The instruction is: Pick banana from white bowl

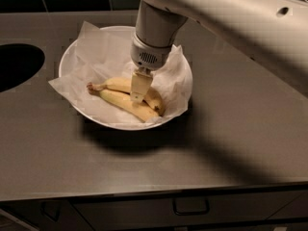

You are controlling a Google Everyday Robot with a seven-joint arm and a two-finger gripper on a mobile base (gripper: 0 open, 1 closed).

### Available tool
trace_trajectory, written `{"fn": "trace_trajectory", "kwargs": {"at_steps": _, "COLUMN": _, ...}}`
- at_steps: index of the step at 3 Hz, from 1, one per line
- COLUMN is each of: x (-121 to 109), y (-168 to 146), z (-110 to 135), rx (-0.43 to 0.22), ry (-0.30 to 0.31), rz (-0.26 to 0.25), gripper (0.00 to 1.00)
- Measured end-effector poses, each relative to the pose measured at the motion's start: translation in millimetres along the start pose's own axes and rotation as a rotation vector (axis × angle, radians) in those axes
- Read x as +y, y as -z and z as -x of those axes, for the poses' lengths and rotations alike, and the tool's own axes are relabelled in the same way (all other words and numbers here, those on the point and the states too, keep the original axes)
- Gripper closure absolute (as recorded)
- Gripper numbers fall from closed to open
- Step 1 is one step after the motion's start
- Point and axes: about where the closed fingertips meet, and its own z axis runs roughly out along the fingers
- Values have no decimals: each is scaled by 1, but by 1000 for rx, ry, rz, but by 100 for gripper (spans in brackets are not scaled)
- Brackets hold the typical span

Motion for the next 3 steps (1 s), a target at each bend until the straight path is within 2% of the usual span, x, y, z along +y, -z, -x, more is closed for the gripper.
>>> {"fn": "trace_trajectory", "kwargs": {"at_steps": 1, "x": 2, "y": 11, "z": 4, "rx": 19, "ry": 6, "rz": -47, "gripper": 40}}
{"fn": "trace_trajectory", "kwargs": {"at_steps": 2, "x": 2, "y": 8, "z": 3, "rx": 66, "ry": 0, "rz": -77, "gripper": 45}}
{"fn": "trace_trajectory", "kwargs": {"at_steps": 3, "x": 1, "y": 5, "z": 1, "rx": 74, "ry": -3, "rz": -75, "gripper": 47}}
